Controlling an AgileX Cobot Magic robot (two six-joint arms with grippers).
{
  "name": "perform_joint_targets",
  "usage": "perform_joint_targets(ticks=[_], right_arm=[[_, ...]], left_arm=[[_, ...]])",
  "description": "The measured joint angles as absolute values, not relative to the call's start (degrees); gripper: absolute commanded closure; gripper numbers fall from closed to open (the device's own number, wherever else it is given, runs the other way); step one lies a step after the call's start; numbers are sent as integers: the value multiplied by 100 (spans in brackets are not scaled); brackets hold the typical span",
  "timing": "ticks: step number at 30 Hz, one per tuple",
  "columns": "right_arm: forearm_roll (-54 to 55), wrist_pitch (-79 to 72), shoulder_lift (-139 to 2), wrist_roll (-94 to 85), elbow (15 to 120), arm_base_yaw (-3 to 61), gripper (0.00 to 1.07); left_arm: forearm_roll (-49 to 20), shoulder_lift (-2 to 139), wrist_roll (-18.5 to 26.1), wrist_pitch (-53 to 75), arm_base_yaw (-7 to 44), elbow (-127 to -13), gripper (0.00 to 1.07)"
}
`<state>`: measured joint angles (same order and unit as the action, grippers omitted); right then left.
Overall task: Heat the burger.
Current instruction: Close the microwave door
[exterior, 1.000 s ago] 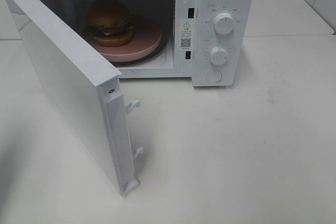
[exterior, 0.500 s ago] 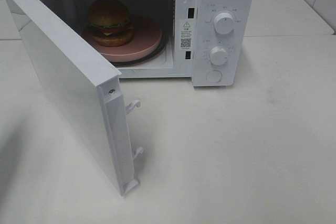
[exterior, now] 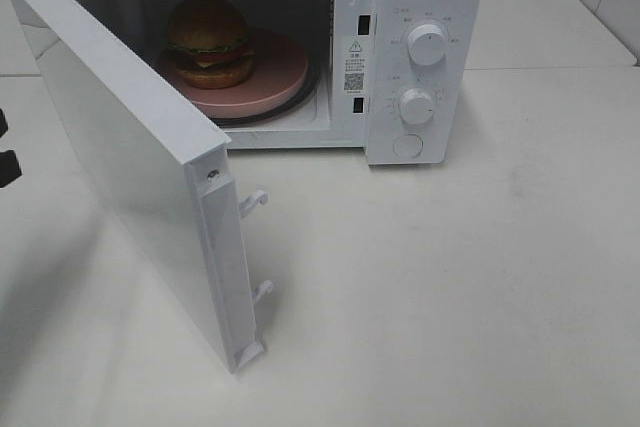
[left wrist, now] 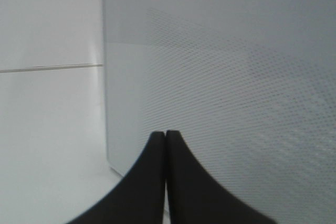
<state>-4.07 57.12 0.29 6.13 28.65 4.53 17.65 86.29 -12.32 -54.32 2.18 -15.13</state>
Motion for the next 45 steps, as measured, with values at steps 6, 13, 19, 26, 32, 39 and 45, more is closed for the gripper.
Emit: perform_joint_targets(ticks=[6, 13, 19, 26, 32, 39, 45], right_arm=[[-407, 5712, 29, 613, 2865, 453, 33], [-407, 5712, 29, 613, 2865, 453, 33], [-407, 5712, 29, 613, 2865, 453, 33], [-407, 5712, 29, 613, 2865, 453, 33], [-407, 5712, 29, 613, 2865, 453, 33], [-407, 5712, 29, 613, 2865, 453, 33], [-407, 5712, 29, 613, 2865, 453, 33]], left_arm=[[1387, 9116, -1163, -5506, 1008, -1822, 107], [871, 9391, -1146, -5500, 1495, -2068, 107], [900, 9494, -1146, -5500, 1679, -2378, 107], [911, 9494, -1146, -5139, 1736, -2842, 107], [894, 9574, -1134, -4715, 2034, -3346, 107], [579, 9958, -974, -4532, 2469, -3827, 107], [-63, 10262, -487, -4372, 2968, -4337, 107]])
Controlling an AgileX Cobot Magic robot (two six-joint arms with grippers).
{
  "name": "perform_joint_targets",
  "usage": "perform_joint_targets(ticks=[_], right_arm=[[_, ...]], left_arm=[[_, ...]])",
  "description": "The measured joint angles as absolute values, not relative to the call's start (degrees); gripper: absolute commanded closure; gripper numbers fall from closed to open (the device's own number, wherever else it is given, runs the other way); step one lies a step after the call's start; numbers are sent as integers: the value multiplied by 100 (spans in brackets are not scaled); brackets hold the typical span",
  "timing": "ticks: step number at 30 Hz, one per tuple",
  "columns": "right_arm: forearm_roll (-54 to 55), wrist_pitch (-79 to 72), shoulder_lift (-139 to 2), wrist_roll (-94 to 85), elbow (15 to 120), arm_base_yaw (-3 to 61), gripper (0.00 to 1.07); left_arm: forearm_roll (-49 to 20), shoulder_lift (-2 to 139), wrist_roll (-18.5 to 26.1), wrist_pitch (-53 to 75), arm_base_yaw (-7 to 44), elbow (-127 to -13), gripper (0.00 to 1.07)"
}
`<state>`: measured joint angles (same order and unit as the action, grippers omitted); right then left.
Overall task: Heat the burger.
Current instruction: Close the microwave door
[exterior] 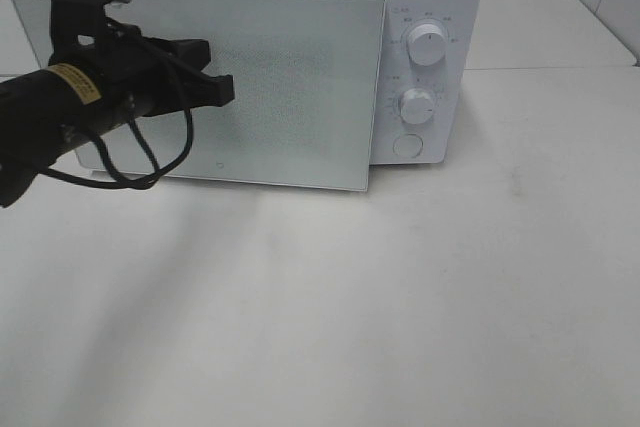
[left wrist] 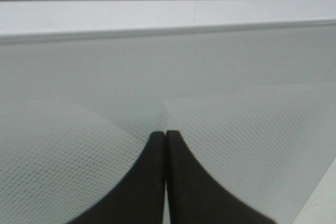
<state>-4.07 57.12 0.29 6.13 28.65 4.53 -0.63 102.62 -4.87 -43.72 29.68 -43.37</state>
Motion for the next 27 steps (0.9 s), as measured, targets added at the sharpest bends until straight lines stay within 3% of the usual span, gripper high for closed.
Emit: perform_joint_targets(ticks=[11, 20, 27], right_arm=[[-407, 5712, 29, 613, 2865, 453, 33], [-407, 5712, 29, 613, 2865, 453, 33], [-407, 5712, 29, 613, 2865, 453, 33]], left_arm=[[-877, 10806, -321, -3971, 3598, -5243, 107], [-1679, 11184, 493, -3730, 4142, -5959, 107], [-1856, 11350, 710, -3461, 4194, -6348, 107]])
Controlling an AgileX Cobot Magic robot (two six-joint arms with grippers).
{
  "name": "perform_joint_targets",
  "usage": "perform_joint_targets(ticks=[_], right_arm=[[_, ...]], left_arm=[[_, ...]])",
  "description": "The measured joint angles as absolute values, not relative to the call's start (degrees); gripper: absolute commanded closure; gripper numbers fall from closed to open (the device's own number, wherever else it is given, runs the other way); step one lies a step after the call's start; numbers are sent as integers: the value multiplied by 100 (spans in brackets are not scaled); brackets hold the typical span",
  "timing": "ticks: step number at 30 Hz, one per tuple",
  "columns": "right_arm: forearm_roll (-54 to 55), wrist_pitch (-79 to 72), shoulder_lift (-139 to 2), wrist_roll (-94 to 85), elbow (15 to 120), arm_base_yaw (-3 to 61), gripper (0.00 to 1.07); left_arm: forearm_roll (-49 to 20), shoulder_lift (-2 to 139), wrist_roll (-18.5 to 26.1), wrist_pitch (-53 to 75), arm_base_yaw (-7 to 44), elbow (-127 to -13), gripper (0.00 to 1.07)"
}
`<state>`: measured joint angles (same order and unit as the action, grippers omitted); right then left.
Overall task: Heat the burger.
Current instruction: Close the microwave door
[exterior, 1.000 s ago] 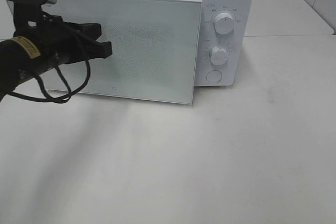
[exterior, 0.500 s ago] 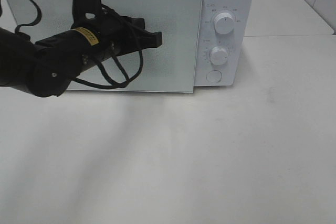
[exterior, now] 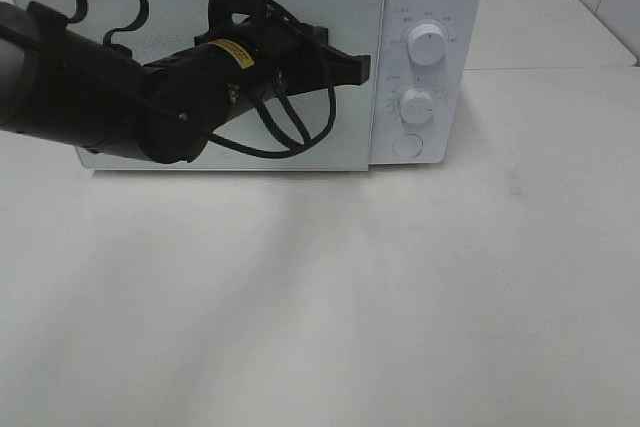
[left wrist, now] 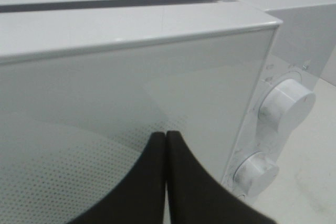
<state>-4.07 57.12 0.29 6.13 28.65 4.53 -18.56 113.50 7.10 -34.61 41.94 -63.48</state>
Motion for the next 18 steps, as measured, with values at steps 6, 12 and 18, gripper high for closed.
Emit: perform_joint_targets(ticks=[6, 12, 18], right_arm=[[-407, 5712, 29, 613, 2865, 453, 33], [-407, 5712, 29, 613, 2865, 453, 33], [-407, 5712, 29, 613, 2865, 453, 33]], left_arm=[[-1793, 11465, 917, -3346, 4194, -6509, 107], [-1604, 11539, 894, -3317, 4028, -6595, 107], [-1461, 11528, 871, -3157, 4016, -6652, 107]])
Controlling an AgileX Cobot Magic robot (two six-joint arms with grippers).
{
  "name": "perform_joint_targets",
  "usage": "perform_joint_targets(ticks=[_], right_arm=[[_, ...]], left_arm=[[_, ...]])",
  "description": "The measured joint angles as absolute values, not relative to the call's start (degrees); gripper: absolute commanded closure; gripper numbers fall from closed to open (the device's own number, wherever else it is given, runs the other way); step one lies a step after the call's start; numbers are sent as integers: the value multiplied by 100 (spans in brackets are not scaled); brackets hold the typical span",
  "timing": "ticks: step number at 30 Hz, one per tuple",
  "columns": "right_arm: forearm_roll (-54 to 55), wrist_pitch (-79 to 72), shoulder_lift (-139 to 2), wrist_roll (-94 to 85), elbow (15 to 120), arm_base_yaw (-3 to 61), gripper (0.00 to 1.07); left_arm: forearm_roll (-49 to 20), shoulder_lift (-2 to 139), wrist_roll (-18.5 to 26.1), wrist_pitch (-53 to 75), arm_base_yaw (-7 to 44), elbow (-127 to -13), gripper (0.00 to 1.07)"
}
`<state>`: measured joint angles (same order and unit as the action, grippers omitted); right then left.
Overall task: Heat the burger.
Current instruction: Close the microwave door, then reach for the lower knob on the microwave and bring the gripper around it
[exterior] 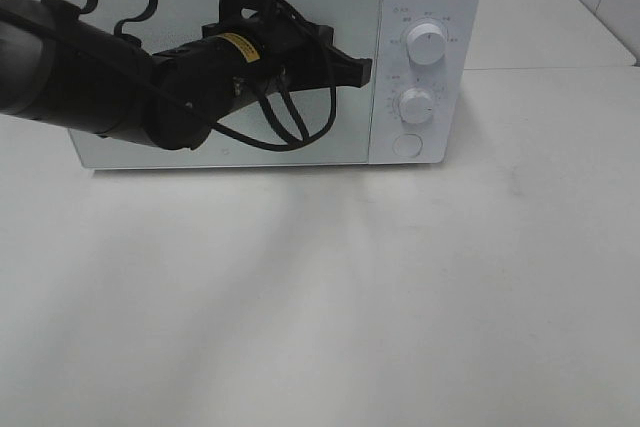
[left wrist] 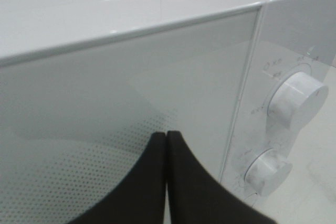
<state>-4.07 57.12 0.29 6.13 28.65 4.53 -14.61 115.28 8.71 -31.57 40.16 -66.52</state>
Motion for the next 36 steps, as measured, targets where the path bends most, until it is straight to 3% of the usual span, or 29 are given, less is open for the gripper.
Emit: perform_joint_targets(ticks=[10, 11, 12, 13, 14, 15, 16, 17, 28, 32, 36], right_arm=[[-407, 5712, 29, 613, 2865, 453, 33], [-407, 5712, 29, 613, 2865, 453, 33], [-407, 5712, 29, 613, 2865, 453, 33], [-407, 5712, 29, 613, 2865, 447, 33], [-407, 5712, 29, 613, 2865, 447, 33], [-407, 5712, 29, 613, 2865, 447, 33], [-407, 5712, 29, 613, 2865, 447, 33], [-407, 5712, 29, 613, 2865, 447, 33], [-407, 5712, 29, 613, 2865, 447, 33], [-407, 5712, 29, 613, 2865, 447, 33], [-407, 5712, 29, 613, 2865, 447, 33]], left_arm=[[-1707, 11029, 905, -2229, 4016, -6572, 106], [-1725, 10829, 917, -1770, 4034, -6463, 92], [-1725, 10829, 917, -1770, 4034, -6463, 92], [-1725, 10651, 917, -1163, 4062, -6406, 81], [-1725, 10565, 917, -842, 4068, -6388, 51], [-1725, 10565, 917, -842, 4068, -6388, 51], [-1730, 10428, 917, -29, 4074, -6371, 15], [-1736, 10382, 917, 355, 4074, -6377, 5], [-1753, 9820, 917, 3890, 4074, -6371, 9], [-1696, 9700, 911, 4561, 4074, -6371, 9], [-1387, 9505, 481, 5174, 3988, -6371, 9]])
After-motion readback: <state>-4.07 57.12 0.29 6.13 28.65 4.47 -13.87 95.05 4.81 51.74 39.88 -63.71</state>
